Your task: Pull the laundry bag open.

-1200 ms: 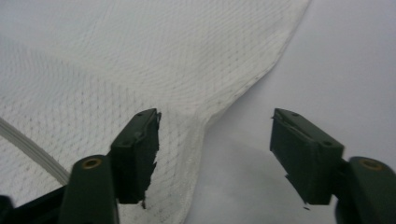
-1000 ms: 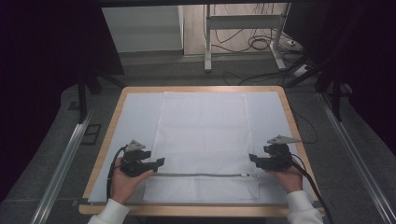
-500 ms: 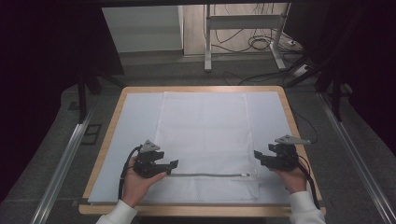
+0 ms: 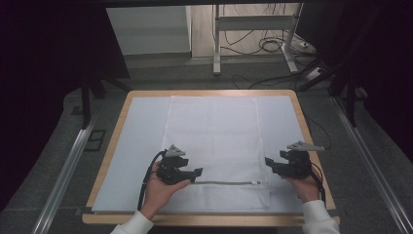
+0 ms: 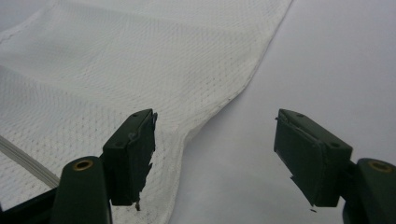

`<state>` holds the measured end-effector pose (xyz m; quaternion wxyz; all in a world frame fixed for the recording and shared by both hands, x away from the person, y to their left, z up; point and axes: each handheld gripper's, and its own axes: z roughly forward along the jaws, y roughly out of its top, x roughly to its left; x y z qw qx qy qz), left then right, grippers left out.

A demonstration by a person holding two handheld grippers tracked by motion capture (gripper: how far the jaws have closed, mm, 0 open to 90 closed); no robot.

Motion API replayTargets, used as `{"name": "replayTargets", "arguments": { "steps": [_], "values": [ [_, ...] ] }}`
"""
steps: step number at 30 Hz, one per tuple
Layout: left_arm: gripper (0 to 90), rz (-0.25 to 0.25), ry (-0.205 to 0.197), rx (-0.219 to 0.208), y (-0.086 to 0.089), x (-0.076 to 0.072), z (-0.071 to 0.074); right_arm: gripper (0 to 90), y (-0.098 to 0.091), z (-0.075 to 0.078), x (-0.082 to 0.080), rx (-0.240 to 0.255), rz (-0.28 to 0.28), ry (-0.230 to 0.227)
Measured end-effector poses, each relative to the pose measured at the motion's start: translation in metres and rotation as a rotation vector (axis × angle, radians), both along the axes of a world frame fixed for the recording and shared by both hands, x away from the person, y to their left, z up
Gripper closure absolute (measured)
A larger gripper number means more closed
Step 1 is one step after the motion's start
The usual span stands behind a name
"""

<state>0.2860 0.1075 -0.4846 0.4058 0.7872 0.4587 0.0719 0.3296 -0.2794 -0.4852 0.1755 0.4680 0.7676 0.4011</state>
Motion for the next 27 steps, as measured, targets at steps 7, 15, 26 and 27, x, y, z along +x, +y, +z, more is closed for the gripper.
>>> {"name": "replayTargets", "arguments": {
  "steps": [7, 15, 26, 27],
  "values": [
    [32.2, -0.022, 0.006, -0.013, -0.012, -0.002, 0.001, 29.0, -0.001, 0.0, -0.001, 0.005, -0.005, 0.0],
    [33.3, -0.019, 0.015, -0.047, -0.018, 0.0, 0.005, 29.0, 0.002, -0.001, -0.001, -0.003, 0.006, 0.005],
    [33.8, -0.074, 0.034, -0.051, -0.046, 0.0, 0.005, 29.0, 0.002, 0.0, -0.002, -0.008, 0.017, 0.005],
    [33.8, -0.075, 0.035, -0.051, -0.047, 0.0, 0.005, 29.0, 0.002, 0.0, -0.002, -0.009, 0.017, 0.005]
  ]
}}
